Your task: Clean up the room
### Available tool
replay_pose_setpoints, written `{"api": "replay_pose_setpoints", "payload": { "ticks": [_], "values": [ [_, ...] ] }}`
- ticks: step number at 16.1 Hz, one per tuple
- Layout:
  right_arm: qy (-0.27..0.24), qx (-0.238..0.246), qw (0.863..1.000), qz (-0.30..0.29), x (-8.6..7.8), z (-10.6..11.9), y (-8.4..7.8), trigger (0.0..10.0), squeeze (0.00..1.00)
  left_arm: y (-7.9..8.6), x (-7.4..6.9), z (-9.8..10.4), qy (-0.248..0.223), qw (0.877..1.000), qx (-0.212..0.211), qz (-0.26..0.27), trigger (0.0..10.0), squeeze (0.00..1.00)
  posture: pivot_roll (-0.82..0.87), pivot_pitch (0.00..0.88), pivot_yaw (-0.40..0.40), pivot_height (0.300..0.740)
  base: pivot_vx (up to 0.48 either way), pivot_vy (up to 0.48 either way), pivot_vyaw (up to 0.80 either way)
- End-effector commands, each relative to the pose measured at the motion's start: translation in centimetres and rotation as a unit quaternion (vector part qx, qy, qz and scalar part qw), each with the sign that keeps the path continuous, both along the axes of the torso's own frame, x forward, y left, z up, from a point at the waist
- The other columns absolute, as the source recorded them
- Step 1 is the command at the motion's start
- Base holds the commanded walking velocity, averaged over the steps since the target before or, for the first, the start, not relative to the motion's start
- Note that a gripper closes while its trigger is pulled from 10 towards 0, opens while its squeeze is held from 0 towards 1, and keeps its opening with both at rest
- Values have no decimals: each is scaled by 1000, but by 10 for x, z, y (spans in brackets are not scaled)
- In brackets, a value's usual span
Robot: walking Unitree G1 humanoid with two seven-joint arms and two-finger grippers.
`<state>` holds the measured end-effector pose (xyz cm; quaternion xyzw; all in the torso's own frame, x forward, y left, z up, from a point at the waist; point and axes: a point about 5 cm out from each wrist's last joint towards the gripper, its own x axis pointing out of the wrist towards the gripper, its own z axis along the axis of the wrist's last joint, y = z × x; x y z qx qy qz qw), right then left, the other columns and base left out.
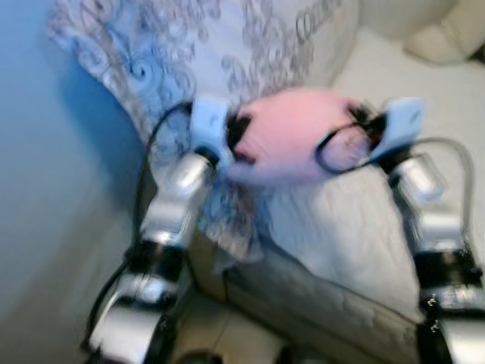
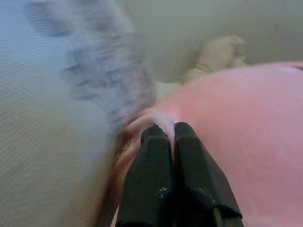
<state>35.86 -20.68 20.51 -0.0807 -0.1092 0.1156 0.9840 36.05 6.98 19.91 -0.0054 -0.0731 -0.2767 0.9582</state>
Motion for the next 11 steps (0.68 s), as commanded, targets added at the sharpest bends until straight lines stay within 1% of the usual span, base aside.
{"api": "replay_pose_setpoints", "payload": {
  "ticks": [1,2,3,4,6,7,8,9,10,11],
  "values": [
    [-34,-9,999,-3,6,19,1,0,0,-3,5,12,-23,999,11,-22,0,0,-9,0,6,715,0,0,0],
    [-38,-12,999,-7,10,24,-1,0,0,-4,8,19,-29,999,14,-28,0,0,-5,0,4,715,0,0,0],
    [-39,-7,999,-17,12,26,-2,0,0,-5,11,24,-25,999,8,-36,0,0,-5,0,5,715,0,0,0],
    [-40,-5,999,-19,11,25,-1,0,0,-6,12,26,-22,999,4,-40,0,0,-5,0,5,715,0,0,0],
    [-39,-2,999,-21,7,17,2,0,0,-11,7,22,-14,998,-2,-63,0,0,-5,0,10,715,0,0,0],
    [-47,-1,998,-38,5,16,-1,0,0,-18,5,19,-10,997,-3,-82,0,0,-5,0,10,715,0,0,0],
    [-47,-1,998,-38,5,16,-1,0,0,-18,5,19,-10,997,-3,-82,0,0,-5,0,10,715,0,0,0],
    [-56,-3,997,-56,1,16,-3,0,0,-29,-1,21,-4,993,-15,-119,0,0,-7,0,13,715,0,0,0],
    [-46,2,997,-56,-4,12,-4,0,0,-36,-6,24,9,989,-31,-144,0,0,-7,0,12,715,0,0,0],
    [-30,11,998,-56,-7,7,-5,0,0,-39,-9,24,12,988,-37,-152,0,0,-9,0,15,715,0,0,0]
  ]
}}
